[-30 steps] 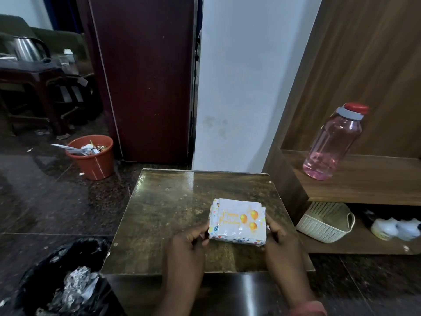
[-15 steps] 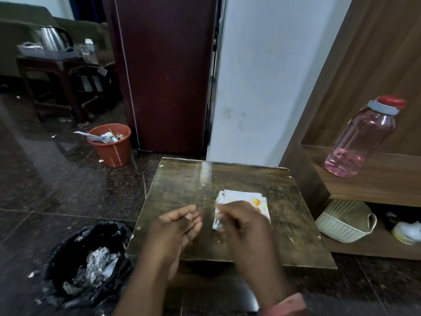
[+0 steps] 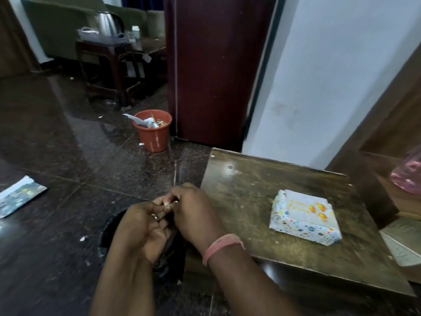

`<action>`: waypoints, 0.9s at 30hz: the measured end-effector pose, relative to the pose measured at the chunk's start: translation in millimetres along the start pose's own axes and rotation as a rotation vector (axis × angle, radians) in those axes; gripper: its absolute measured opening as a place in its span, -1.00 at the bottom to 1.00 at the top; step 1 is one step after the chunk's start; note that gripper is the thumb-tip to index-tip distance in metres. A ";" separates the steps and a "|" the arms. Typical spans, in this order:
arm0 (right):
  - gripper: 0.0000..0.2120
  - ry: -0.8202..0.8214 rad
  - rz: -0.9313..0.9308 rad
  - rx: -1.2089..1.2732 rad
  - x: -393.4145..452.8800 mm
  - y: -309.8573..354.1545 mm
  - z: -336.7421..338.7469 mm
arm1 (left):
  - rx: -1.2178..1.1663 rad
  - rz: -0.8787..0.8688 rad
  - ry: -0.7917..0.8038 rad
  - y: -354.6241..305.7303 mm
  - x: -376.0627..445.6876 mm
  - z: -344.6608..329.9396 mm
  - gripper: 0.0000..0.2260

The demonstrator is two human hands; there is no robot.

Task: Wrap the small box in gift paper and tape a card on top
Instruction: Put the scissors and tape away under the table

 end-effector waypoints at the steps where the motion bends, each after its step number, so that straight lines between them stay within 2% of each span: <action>1: -0.79 0.027 0.006 0.021 9.8 4.2 -7.4 | -0.075 -0.030 -0.045 -4.9 1.4 7.2 -0.69; 4: -0.79 0.103 0.028 0.063 34.4 18.8 -40.6 | -0.224 -0.084 -0.168 -15.5 12.4 39.8 -0.81; 6: -0.77 0.094 -0.050 0.156 45.6 16.3 -64.0 | -0.344 -0.151 -0.244 -16.9 22.1 53.6 -0.83; 8: -0.76 0.055 -0.182 0.254 59.2 5.6 -92.0 | -0.418 -0.222 -0.377 -15.4 27.7 65.7 -0.74; 11: -0.76 0.052 -0.351 0.277 76.9 -18.3 -130.2 | -0.459 -0.218 -0.548 -9.7 33.2 83.1 -0.57; 17: -0.83 0.201 -0.483 0.109 84.0 -35.6 -171.0 | -0.602 -0.146 -0.605 -6.6 50.0 92.7 -0.61; 25: -0.89 0.221 -0.480 0.074 92.7 -24.5 -172.3 | -0.646 -0.140 -0.678 -2.5 51.2 89.6 -0.62; 27: -0.81 0.215 -0.483 0.095 90.5 -20.8 -166.6 | -0.631 -0.147 -0.678 -1.2 51.4 88.6 -0.62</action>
Point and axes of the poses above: each hand's wrist, its own x-axis towards the middle knuckle, its own z-axis out of the back of the hand, y = z × x, the point moved 1 cm from there along x, towards the middle knuckle, and after that the axes turned 4 degrees about y, right-handed, at the moved point
